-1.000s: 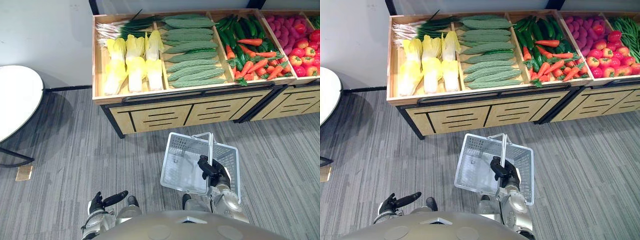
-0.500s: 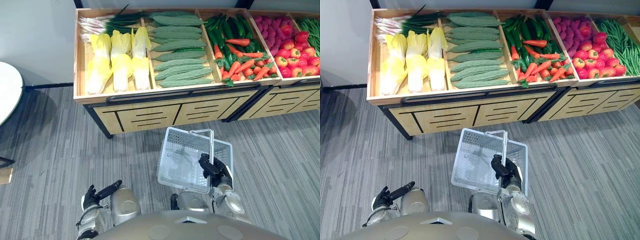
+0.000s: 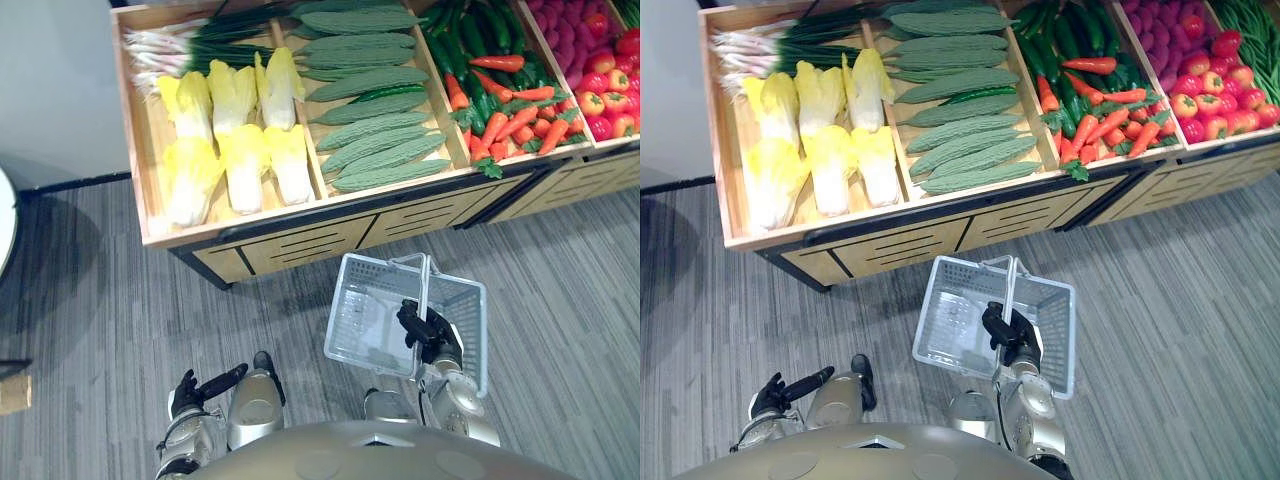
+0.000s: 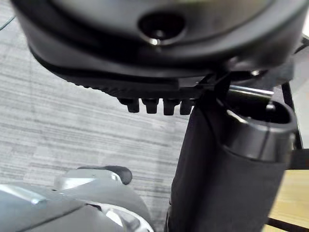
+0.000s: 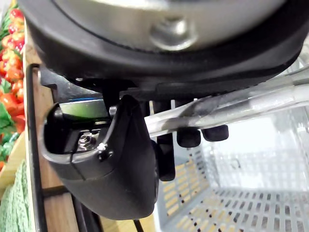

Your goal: Pick vegetable in the basket

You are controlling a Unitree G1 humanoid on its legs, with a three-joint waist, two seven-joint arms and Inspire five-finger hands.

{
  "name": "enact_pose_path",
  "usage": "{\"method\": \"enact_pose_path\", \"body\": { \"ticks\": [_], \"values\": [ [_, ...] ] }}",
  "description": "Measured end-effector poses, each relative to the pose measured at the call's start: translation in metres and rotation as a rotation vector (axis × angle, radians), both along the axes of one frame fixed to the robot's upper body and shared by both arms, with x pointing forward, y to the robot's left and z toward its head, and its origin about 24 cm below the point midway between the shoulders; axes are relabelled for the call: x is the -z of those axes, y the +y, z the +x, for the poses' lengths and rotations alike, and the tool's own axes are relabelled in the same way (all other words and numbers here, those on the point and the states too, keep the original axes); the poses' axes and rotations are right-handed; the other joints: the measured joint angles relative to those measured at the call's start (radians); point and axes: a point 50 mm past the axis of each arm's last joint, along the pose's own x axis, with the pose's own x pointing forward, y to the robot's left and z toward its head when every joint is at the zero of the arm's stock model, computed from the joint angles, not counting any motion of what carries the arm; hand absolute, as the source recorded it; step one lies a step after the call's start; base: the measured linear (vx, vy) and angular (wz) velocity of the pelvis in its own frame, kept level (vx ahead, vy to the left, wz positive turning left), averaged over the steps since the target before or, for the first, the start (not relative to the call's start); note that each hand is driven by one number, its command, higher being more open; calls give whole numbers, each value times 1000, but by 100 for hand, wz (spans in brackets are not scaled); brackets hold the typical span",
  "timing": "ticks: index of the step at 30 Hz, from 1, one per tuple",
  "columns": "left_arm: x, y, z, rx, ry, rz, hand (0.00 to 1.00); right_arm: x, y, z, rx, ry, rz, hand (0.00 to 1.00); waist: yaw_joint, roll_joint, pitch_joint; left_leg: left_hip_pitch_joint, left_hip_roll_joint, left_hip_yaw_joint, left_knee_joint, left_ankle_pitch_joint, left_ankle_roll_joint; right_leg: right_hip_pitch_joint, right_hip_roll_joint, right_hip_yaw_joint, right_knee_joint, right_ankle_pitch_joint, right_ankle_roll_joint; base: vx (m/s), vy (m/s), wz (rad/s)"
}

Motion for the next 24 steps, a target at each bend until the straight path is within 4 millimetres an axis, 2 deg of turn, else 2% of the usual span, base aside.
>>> {"method": "enact_pose_path", "body": {
  "ticks": [4,7,10,12,13,14,15,16,17,18,19,20,21,22,23,24],
  "values": [
    [-2,1,5,63,1,21,100,0,11,3,-53,-7,15,0,-1,-9,-18,37,-14,37,-41,-1,2,-41,1,12,55,21,9,28,78,-27],
    [-3,-1,9,136,4,38,100,1,13,1,-65,-1,17,0,-1,-5,-31,57,-26,35,-82,-1,4,-83,10,8,140,29,1,-29,47,-2],
    [-3,-5,12,211,11,50,100,2,11,-1,-63,6,12,0,-7,6,-34,89,-36,23,-135,3,7,-174,38,11,340,89,-15,-50,23,11],
    [-2,-5,9,217,22,51,100,2,10,-3,-60,12,9,0,-10,8,-27,129,-46,18,-160,4,13,-226,46,1,456,177,-8,5,48,8],
    [-1,-6,7,222,30,48,100,1,10,0,-59,4,8,0,-12,27,-11,162,-46,17,-173,-6,32,-233,28,-37,501,191,-25,34,52,2],
    [0,-7,4,227,38,44,100,0,11,2,-62,-2,10,0,-14,24,-10,179,-46,18,-173,-13,34,-240,7,-94,522,133,-50,55,42,-1],
    [0,-6,1,227,47,47,100,-1,12,5,-63,-10,12,0,-13,22,-10,193,-45,18,-173,-18,38,-243,-12,-155,511,56,-60,80,10,3],
    [0,-3,-4,227,58,53,100,-2,12,8,-64,-19,11,0,-12,21,-11,196,-38,15,-174,-22,34,-244,-11,-219,397,-15,-50,71,-2,4],
    [0,-2,-4,227,60,54,100,-3,12,8,-64,-21,11,0,-12,20,-11,195,-36,14,-173,-23,33,-243,-6,-225,361,-19,-43,65,-49,16],
    [0,0,-7,226,67,60,100,-3,11,8,-65,-23,7,0,-13,12,-13,191,-36,15,-171,-11,24,-222,7,-228,213,-13,-33,63,-89,26],
    [-1,2,-7,226,70,66,100,-2,10,7,-61,-16,6,0,-13,-10,-13,194,-52,8,-165,-8,21,-202,0,-235,104,12,-2,92,-122,31],
    [-1,4,-7,226,71,71,100,-1,10,5,-59,-9,7,0,-14,-25,-16,195,-65,3,-164,-9,17,-193,-8,-241,66,36,10,125,-167,36],
    [-2,9,-9,222,75,82,100,2,10,3,-59,6,9,0,-13,-57,-26,194,-92,-11,-164,-11,7,-178,-20,-240,10,116,3,152,-226,27],
    [-2,11,-9,208,81,83,100,3,8,3,-59,14,1,0,-5,-64,-29,192,-97,-19,-164,-14,-6,-160,-26,-263,-22,91,-2,175,-271,28],
    [0,5,-7,190,70,61,100,2,2,5,-59,12,-16,0,-2,-35,-34,182,-71,-34,-165,-9,-21,-146,0,-281,-58,105,-10,132,-224,23],
    [0,2,-7,186,66,54,100,2,0,6,-60,9,-21,0,-7,-21,-37,173,-61,-45,-168,-6,-27,-141,9,-298,-78,109,-16,108,-191,22]
  ]
}}
